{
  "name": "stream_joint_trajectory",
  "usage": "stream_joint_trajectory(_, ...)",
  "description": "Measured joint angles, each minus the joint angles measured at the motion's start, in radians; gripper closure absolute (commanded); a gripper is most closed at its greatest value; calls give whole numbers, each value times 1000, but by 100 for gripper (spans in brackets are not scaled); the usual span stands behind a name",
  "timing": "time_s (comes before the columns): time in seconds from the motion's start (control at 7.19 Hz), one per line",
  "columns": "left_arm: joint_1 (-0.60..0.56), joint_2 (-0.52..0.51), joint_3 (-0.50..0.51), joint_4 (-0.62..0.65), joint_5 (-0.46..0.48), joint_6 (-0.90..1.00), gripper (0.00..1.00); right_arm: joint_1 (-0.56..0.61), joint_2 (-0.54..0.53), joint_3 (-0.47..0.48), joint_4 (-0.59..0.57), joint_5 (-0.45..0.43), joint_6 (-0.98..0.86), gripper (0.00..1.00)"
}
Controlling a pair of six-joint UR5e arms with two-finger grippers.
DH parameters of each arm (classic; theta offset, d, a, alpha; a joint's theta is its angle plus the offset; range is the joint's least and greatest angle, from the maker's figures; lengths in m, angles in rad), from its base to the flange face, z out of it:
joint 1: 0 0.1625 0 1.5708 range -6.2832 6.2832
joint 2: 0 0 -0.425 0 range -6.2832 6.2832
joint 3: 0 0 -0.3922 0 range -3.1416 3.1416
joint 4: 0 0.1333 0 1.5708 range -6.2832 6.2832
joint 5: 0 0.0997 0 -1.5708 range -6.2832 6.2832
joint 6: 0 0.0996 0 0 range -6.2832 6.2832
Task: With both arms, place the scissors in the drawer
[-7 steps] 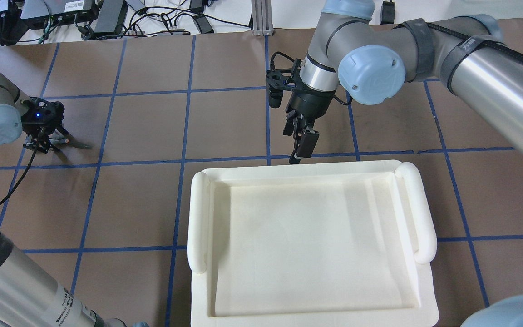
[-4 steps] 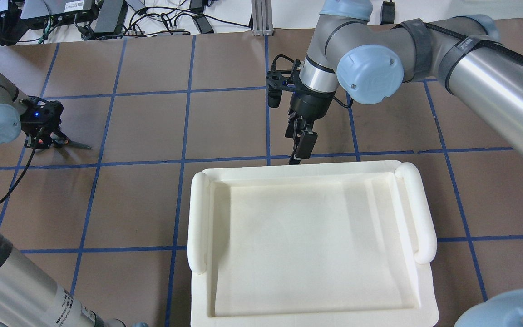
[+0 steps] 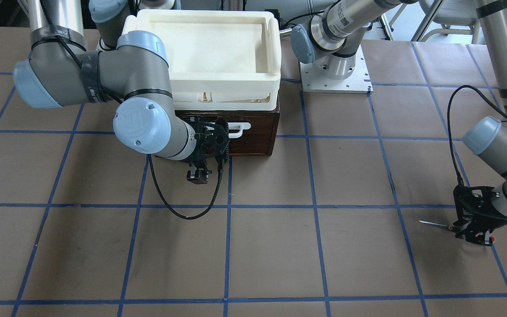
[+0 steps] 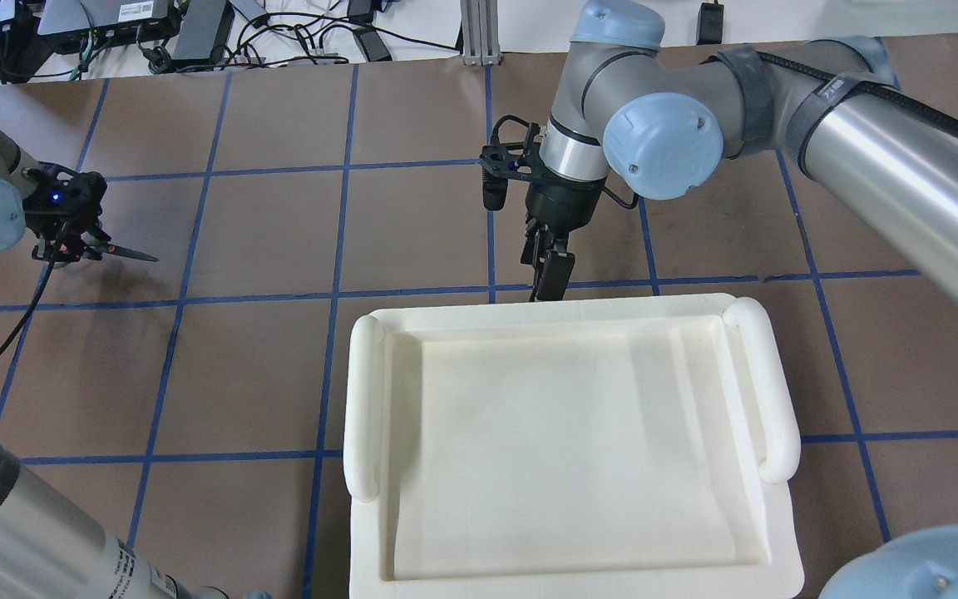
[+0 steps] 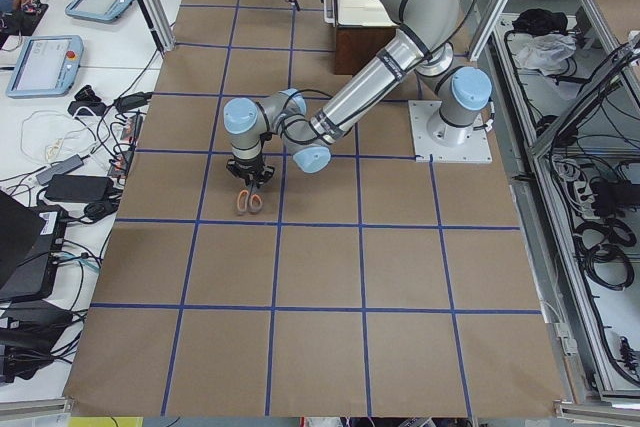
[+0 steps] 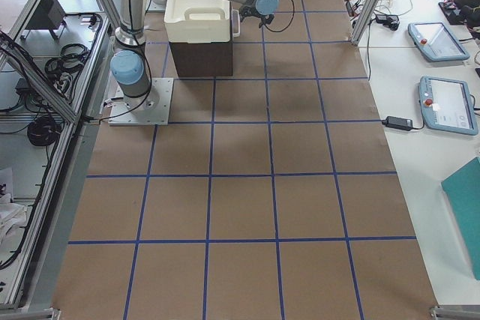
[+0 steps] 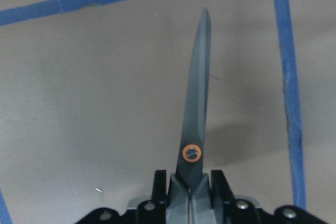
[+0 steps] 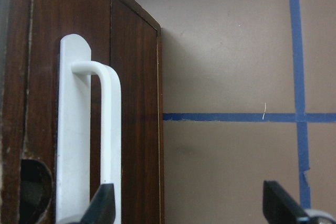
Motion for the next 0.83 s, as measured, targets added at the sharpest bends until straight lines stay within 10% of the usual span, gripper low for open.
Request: stream_joint_trajectory(0.83,-132,275,31,-334,9,-211,100,9,28,4,18,-40,1,0)
